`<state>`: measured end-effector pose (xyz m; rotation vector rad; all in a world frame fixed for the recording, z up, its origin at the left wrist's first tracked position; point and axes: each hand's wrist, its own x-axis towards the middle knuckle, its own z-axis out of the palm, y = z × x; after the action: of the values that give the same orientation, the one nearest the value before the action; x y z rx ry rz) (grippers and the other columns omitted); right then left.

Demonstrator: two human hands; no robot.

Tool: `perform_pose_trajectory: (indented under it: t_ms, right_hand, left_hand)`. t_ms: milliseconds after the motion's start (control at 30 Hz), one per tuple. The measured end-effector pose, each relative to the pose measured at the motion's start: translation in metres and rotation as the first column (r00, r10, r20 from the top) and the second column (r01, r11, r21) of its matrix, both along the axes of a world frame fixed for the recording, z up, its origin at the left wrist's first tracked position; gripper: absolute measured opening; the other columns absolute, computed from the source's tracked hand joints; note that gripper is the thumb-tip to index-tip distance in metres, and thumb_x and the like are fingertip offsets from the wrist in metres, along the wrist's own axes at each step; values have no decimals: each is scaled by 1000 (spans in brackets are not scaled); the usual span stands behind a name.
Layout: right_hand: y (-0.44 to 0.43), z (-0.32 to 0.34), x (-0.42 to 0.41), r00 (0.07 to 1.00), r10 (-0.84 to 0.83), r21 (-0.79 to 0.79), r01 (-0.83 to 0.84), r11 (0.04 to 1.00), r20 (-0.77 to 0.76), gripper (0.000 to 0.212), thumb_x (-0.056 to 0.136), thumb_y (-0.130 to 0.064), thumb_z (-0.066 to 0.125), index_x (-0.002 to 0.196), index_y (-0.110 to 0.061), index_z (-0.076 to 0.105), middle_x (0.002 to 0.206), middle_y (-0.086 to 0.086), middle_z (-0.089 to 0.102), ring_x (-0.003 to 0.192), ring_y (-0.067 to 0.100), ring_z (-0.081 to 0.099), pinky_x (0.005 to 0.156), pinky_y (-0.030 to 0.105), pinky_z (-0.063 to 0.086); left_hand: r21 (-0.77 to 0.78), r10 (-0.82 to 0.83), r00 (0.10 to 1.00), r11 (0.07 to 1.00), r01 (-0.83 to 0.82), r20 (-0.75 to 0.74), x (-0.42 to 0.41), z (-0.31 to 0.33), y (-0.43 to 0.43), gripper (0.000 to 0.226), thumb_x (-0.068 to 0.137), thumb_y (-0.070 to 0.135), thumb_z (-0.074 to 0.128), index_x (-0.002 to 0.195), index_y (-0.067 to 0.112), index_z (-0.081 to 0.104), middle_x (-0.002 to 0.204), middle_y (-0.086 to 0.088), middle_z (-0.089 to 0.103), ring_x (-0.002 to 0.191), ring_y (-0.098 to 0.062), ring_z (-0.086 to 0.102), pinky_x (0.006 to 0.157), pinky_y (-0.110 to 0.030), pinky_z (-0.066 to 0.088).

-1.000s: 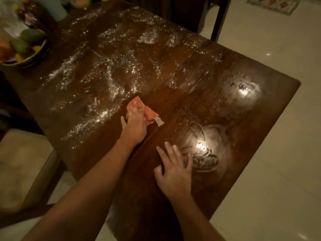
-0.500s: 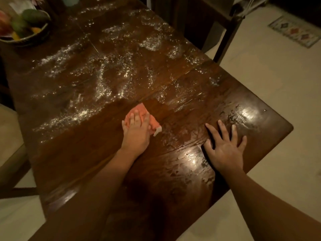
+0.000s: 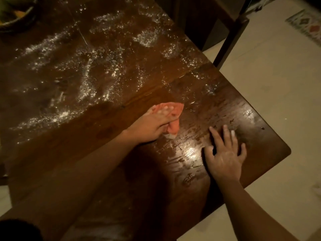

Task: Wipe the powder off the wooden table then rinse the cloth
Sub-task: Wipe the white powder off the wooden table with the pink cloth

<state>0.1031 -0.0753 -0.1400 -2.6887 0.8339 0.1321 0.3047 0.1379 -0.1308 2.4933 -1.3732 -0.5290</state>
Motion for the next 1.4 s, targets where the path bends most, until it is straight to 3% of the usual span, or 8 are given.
perform_pose_trajectory:
  t_ms: [267, 533, 667, 800, 1033, 1167, 1267, 1400]
  right_hand:
    - [-36, -2, 31, 996, 69, -70, -73, 995, -49, 67, 91, -55, 17, 157, -46, 14, 170, 2, 5, 156, 26, -2, 121, 61, -4]
    - [-38, 1, 31, 997, 62, -53, -64, 997, -44, 68, 90, -57, 20, 157, -45, 18, 170, 1, 7, 157, 24, -2, 121, 62, -2]
    - [-38, 1, 30, 997, 63, -49, -65, 997, -42, 67, 91, -58, 19, 157, -46, 18, 170, 0, 6, 157, 23, -4, 122, 60, -4]
    - [-39, -1, 30, 999, 47, -33, -48, 998, -26, 65, 91, -56, 22, 156, -48, 20, 170, -2, 7, 157, 20, -5, 123, 59, -4]
    - [-39, -4, 29, 999, 47, -47, -48, 998, -15, 63, 93, -51, 26, 156, -47, 23, 170, -1, 11, 157, 21, -2, 123, 59, -2]
    - [-40, -6, 29, 999, 48, -52, -49, 997, -19, 62, 94, -47, 31, 156, -47, 24, 170, -1, 11, 157, 22, -2, 122, 59, -1]
    - [-40, -7, 31, 999, 49, -55, -50, 997, -15, 61, 94, -47, 32, 155, -47, 25, 170, -1, 11, 157, 22, -2, 122, 60, 0]
    - [-40, -7, 31, 999, 44, -42, -45, 998, -14, 62, 94, -45, 35, 155, -47, 25, 170, 0, 11, 157, 22, -1, 122, 60, -1]
  left_hand:
    - [-16, 598, 799, 801, -598, 70, 50, 2, -51, 59, 100, 40, 29, 156, 24, 22, 164, -15, 12, 151, -35, 8, 119, -64, 2]
    - [-6, -49, 998, 999, 48, -47, 1, 2, -65, 60, 95, 25, 42, 148, 43, 22, 161, 9, 7, 151, -14, 0, 122, -46, -11]
    - [-128, 236, 972, 964, -233, 13, 32, 9, -29, 53, 90, 16, 54, 138, 38, 49, 155, 4, 35, 148, -20, 24, 122, -51, -7]
    - [-29, 574, 810, 818, -575, 120, 85, 7, -89, 64, 94, 25, 59, 152, 25, 33, 161, -11, 23, 150, -31, 16, 120, -52, -9]
    - [43, 105, 993, 993, -107, 47, 76, 6, -174, 83, 93, 6, 55, 158, 20, 3, 165, -10, 7, 152, -30, 2, 118, -47, -12]
    - [27, -82, 994, 996, 84, -77, 83, 5, -135, 75, 93, 6, 57, 152, 37, 24, 162, 9, 14, 149, -12, 2, 122, -42, -10]
    - [-28, 18, 1000, 999, -18, -7, 116, 14, -116, 73, 88, 11, 65, 141, 51, 36, 158, 16, 27, 151, -20, 15, 123, -54, 3]
    - [-11, 400, 908, 916, -401, 123, 173, 10, -141, 62, 95, 11, 50, 151, 31, 34, 160, -6, 30, 147, -33, 22, 121, -57, 8]
